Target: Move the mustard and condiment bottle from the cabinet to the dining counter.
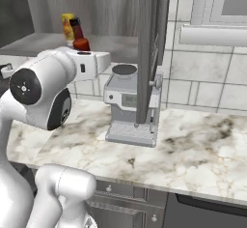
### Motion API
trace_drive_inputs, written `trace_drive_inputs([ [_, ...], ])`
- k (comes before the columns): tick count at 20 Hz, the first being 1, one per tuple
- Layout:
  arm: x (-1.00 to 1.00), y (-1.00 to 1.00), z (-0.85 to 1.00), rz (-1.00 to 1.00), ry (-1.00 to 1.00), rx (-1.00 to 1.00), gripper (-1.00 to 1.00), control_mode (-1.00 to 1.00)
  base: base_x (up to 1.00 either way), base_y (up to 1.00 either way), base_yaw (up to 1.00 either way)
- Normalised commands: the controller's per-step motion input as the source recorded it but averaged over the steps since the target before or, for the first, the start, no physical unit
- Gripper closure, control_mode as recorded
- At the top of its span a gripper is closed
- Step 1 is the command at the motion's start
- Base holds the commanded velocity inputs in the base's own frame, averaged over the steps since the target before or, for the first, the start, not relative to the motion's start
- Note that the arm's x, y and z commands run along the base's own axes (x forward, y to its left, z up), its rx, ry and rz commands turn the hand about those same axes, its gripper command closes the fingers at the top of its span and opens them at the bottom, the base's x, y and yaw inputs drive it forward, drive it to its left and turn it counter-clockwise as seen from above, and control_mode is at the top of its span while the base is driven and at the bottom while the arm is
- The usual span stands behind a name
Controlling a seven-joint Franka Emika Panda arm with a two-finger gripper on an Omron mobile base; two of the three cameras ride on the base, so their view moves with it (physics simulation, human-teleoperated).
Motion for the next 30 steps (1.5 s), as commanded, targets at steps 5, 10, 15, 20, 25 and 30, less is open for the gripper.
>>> trace_drive_inputs([
  [5, -0.83, 0.00, 0.00, 0.00, 0.00, 0.00, 1.00, -1.00, 0.00, 0.00, 0.00],
  [10, -0.14, 0.00, 0.00, 0.00, 0.00, -0.01, 1.00, 1.00, 0.00, 0.00, 0.00],
  [15, 0.00, 0.00, 0.00, 0.00, 0.00, 0.00, 1.00, 1.00, -0.54, -0.06, 0.00],
  [20, 0.00, 0.00, 0.00, 0.00, 0.00, 0.00, 1.00, 1.00, -0.92, -0.30, -0.12],
  [25, 0.00, 0.00, 0.00, 0.00, 0.00, 0.00, 1.00, 1.00, -0.44, -0.89, -0.25],
  [30, 0.00, 0.00, 0.00, 0.00, 0.00, 0.00, 1.00, 1.00, -0.81, -0.95, -0.21],
])
